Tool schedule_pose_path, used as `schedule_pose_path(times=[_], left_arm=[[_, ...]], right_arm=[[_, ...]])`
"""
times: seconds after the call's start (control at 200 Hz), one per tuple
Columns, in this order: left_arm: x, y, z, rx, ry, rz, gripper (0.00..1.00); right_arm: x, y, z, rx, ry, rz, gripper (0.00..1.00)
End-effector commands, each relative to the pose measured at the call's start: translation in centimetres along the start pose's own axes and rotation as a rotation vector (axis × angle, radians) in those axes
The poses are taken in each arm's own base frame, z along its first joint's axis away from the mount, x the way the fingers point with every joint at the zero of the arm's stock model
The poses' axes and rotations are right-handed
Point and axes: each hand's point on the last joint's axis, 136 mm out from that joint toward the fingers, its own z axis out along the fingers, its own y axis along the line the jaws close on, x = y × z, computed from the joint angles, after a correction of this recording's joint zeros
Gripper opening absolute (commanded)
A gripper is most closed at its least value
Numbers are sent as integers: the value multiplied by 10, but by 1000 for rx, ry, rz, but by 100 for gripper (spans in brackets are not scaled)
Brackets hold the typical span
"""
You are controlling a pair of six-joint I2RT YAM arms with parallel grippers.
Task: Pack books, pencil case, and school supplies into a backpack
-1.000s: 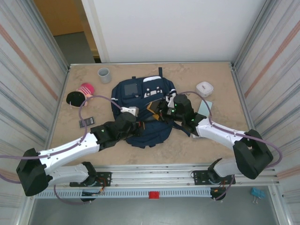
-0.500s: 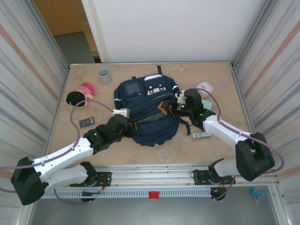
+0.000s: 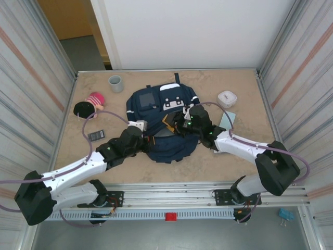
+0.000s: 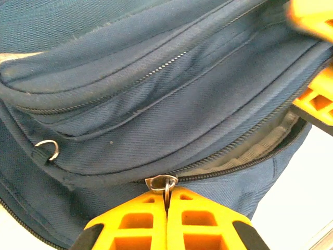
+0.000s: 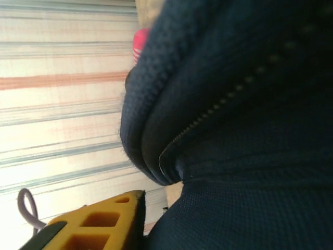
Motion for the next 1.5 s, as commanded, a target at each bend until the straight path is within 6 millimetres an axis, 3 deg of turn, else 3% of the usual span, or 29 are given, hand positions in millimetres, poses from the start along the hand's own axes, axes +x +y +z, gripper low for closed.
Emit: schedule_pose_path(times=[0.0,0.14,0.426,0.616,0.817,1.017,1.238,1.373,1.493], left_arm=[[-24,-3,-15,-6,-76,13,0],[-23,35,-15,-85,-69,-44,0],[-50,74,-9,-122,-112,-8,0],[-76,101,1,-172,-168,-10,0],[-90,129,18,-239,-189,-2,0],[-103,135,26,-252,-210,6,5],[-118,135,21,-275,-229,21,9],[-123,127,17,-248,-214,1,24],[-120,115,6,-204,-191,-71,44]], right_arm=[[-3,19,-1,-43,-12,-40,14],[-10,44,-22,-62,34,-136,9],[-22,108,-71,-161,167,-347,8],[-25,129,-86,-225,253,-380,7],[-24,148,-95,-284,308,-405,7],[-26,148,-91,-277,299,-395,7],[-28,146,-82,-283,271,-372,7],[-40,124,-68,-172,145,-342,7],[-52,108,-56,-112,22,-318,7]])
